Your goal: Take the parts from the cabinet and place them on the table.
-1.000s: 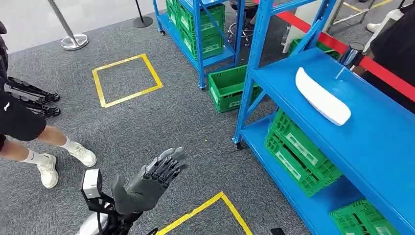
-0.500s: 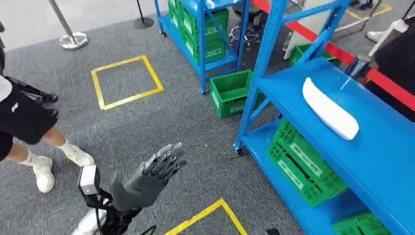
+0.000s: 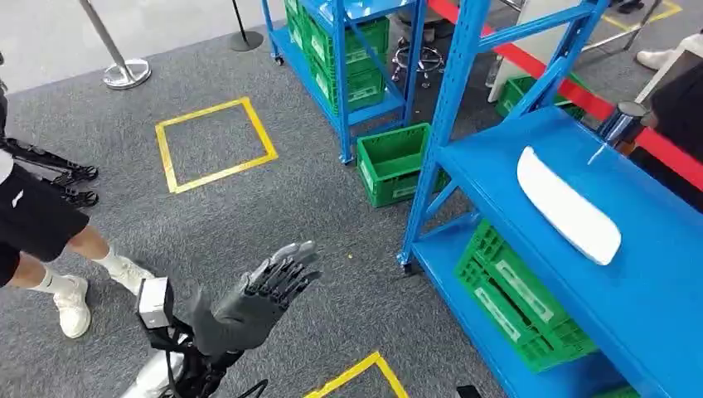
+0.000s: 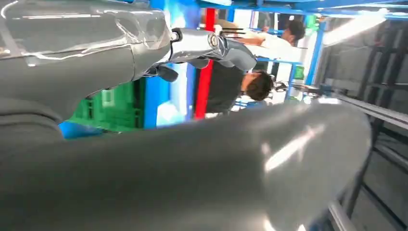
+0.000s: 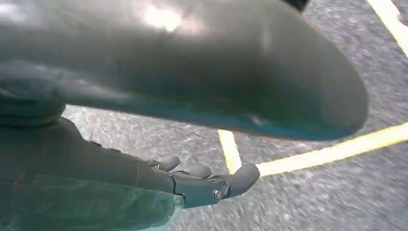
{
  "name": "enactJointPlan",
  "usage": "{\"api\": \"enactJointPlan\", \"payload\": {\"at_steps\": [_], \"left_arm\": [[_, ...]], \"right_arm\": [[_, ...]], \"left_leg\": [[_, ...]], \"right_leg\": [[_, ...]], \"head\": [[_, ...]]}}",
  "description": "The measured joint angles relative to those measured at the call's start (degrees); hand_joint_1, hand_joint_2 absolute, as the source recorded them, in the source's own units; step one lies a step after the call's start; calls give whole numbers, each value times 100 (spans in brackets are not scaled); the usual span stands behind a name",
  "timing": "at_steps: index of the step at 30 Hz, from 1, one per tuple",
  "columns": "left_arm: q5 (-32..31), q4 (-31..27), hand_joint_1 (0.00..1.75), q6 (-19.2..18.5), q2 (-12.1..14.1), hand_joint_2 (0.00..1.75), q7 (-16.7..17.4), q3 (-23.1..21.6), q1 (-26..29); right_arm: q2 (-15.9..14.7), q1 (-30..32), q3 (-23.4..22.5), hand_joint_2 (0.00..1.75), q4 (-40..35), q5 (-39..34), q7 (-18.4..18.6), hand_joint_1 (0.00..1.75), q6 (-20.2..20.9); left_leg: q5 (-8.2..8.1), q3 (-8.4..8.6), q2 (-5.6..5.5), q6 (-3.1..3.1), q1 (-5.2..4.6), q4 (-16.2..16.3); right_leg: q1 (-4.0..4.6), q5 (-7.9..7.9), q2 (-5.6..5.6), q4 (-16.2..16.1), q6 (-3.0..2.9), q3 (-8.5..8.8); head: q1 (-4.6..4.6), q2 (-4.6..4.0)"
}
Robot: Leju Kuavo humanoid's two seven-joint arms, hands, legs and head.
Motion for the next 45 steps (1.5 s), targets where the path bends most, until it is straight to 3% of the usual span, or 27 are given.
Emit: {"api": "enactJointPlan", "payload": {"at_steps": [2,3,4,5,6,8,9,13,15,18,19,20,22,23,24,25,27,29,30,33,34,35,37,38,39,41,45], "left_arm": [[-2,0,0,4,2,0,-15,4,13],[-7,0,0,20,2,0,-30,7,20],[-15,0,0,22,2,0,-46,9,25],[-37,0,0,30,4,0,-68,13,27],[-50,0,0,37,4,0,-72,17,30],[-66,-2,0,35,11,0,-92,24,32],[-83,-2,0,37,20,0,-105,28,47],[-177,-50,0,52,22,0,-127,39,85],[-184,-72,0,57,13,0,-142,46,97],[-230,-72,0,103,9,0,-144,46,135],[-230,-72,0,127,9,0,-144,46,150],[-230,-72,0,133,9,0,-149,50,170],[-234,-74,0,140,9,0,-155,50,196],[-238,-76,0,140,9,0,-155,52,204],[-238,-77,0,140,9,0,-155,52,211],[-238,-88,0,140,13,0,-157,57,222],[-238,-109,0,140,15,0,-157,59,247],[-238,-131,0,140,20,0,-157,72,254],[-238,-153,0,138,22,0,-160,79,254],[-238,-157,0,140,24,0,-160,103,278],[-238,-157,0,140,24,0,-160,105,287],[-238,-157,0,140,24,0,-160,103,291],[-238,-157,0,140,31,0,-160,109,290],[-238,-160,0,138,31,0,-160,109,290],[-240,-160,0,135,33,0,-160,109,290],[-245,-162,0,129,33,0,-157,107,292],[-245,-162,0,129,33,0,-157,107,292]], "right_arm": [[2,-11,2,0,0,11,7,0,0],[0,-10,6,0,0,33,26,0,0],[0,-9,15,0,2,42,37,0,0],[0,-12,33,0,0,48,48,0,0],[0,-18,44,0,0,52,55,0,0],[4,-28,55,0,0,57,63,0,-2],[13,-53,66,0,0,57,65,0,-6],[-15,-78,90,0,-15,61,87,0,-50],[-15,-98,101,0,-20,83,94,0,-50],[-39,-112,116,0,-20,90,94,0,-52],[-39,-100,125,0,-20,87,94,0,-52],[-48,-96,131,0,-20,81,94,0,-57],[-59,-103,136,0,-20,52,94,0,-61],[-65,-117,136,0,-20,37,94,0,-61],[-70,-122,136,0,-20,15,94,0,-61],[-70,-136,136,0,-20,2,94,0,-61],[-74,-138,136,0,-20,-2,94,0,-61],[-41,-134,136,0,-24,-2,94,0,-59],[-55,-133,135,0,-24,-2,94,0,-61],[-55,-127,136,0,-24,-2,94,0,-59],[-55,-122,136,0,-24,-4,94,0,-59],[-55,-117,136,0,-24,-4,94,0,-59],[-48,-121,136,0,-26,-13,94,0,-59],[-44,-123,136,0,-26,-22,85,0,-61],[-35,-130,135,0,-26,-35,79,0,-59],[-33,-129,136,0,-26,-59,76,0,-59],[-33,-129,136,0,-26,-59,76,0,-59]], "left_leg": [[-382,-647,7,-63,38,865],[-584,-882,11,-74,41,1072],[-646,-993,11,-68,41,1050],[-565,-1002,10,-48,38,847],[-312,-920,10,-2,30,456],[643,-668,29,136,-35,-540],[907,-674,-24,173,-77,-687],[898,-540,-36,228,-80,-795],[882,-404,-37,299,-55,-901],[782,-345,-60,338,-79,-898],[751,-320,-81,333,-80,-891],[716,-278,-93,328,-79,-884],[626,-167,-74,306,-79,-859],[582,-126,-74,288,-82,-845],[535,-91,-69,252,-128,-814],[503,-95,-58,225,-128,-804],[483,-88,6,193,-121,-810],[374,-138,38,121,-109,-702],[209,-217,23,77,-101,-467],[-403,-913,16,-51,16,971],[-412,-1035,16,-68,42,1163],[-291,-1022,16,-82,67,1073],[270,-600,-12,-89,106,131],[534,-307,-134,-80,128,-461],[492,-151,-386,-52,141,-741],[474,-158,-302,-15,96,-774],[474,-158,-302,-15,96,-774]], "right_leg": [[22,-113,10,0,-15,107],[30,-173,18,0,-11,175],[36,-234,25,0,-9,255],[42,-298,35,-1,-5,349],[46,-370,40,-3,-1,455],[47,-493,43,-27,29,563],[94,-540,65,8,67,658],[113,-652,74,-118,197,713],[95,-839,51,300,160,514],[92,-1216,51,1686,145,-411],[91,-1157,50,1796,189,-578],[86,-968,49,1600,262,-586],[85,-388,1,607,387,-242],[99,-154,-132,111,392,-47],[123,-46,-293,3,271,-29],[127,-28,-186,-38,208,-2],[143,-31,-114,-39,152,-9],[43,5,-31,-75,94,68],[30,-6,-6,-75,74,85],[32,-22,107,-71,55,101],[31,-24,145,-69,56,105],[25,-26,197,-69,57,113],[8,-40,320,-69,80,147],[1,-43,375,-71,86,164],[14,-49,412,-70,112,154],[9,-39,499,-69,200,97],[9,-39,499,-69,200,97]], "head": [[4,0],[0,0],[2,0],[2,0],[0,0],[4,0],[4,0],[-9,2],[7,0],[4,0],[11,0],[9,0],[11,0],[13,0],[2,0],[4,0],[0,0],[7,0],[-19,0],[-20,0],[-20,0],[-20,0],[-20,0],[-22,0],[-15,0],[-17,0],[-17,0]]}}
